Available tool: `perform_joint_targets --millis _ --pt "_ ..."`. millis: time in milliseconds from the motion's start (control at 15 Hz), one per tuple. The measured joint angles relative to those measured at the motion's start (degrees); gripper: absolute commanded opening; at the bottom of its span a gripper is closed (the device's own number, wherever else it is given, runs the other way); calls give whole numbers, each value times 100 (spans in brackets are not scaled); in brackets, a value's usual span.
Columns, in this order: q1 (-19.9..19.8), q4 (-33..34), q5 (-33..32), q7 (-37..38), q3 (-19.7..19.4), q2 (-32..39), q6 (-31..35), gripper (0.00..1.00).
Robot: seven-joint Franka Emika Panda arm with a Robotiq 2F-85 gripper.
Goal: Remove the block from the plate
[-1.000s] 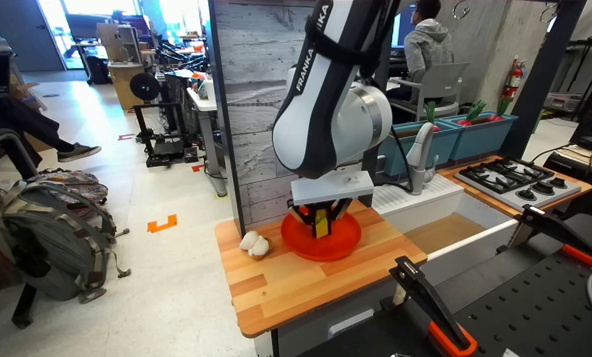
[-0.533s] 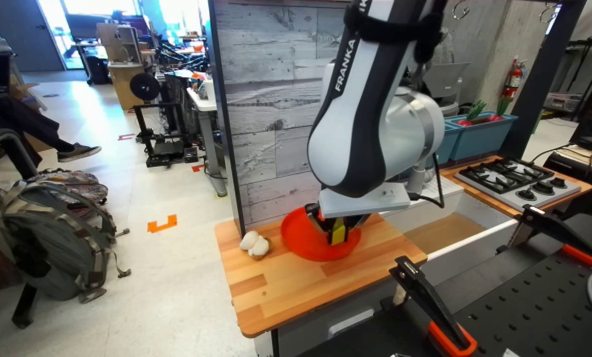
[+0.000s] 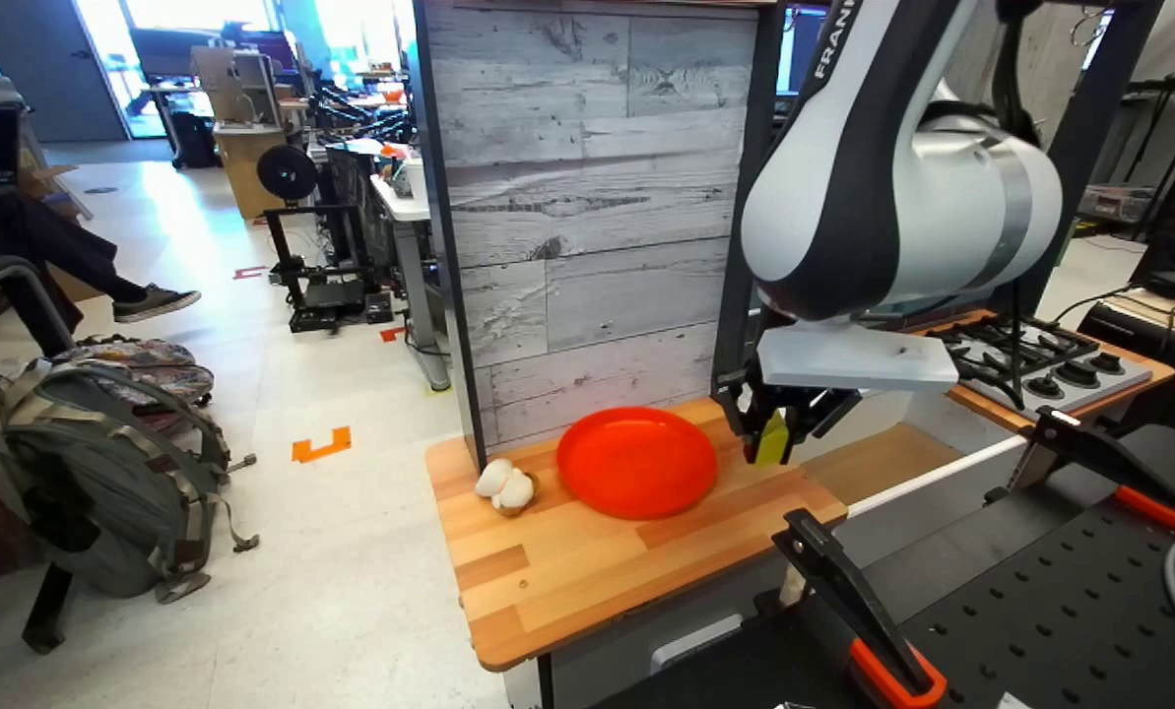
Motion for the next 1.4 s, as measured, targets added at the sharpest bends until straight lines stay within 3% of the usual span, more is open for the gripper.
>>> perform_joint_targets --millis 200,400,1000,1067,1200,1400 --pt "-664 18 78 -263 257 -34 -97 8" --pt "-994 158 89 -364 355 30 -292 8" --pt "-870 1354 119 -361 357 934 -946 8" --pt "-862 1494 149 -361 357 1035 -1007 56" --pt "-863 1686 195 -361 356 1135 -1077 62" --pt "-867 1839 243 -361 356 1200 -1174 85"
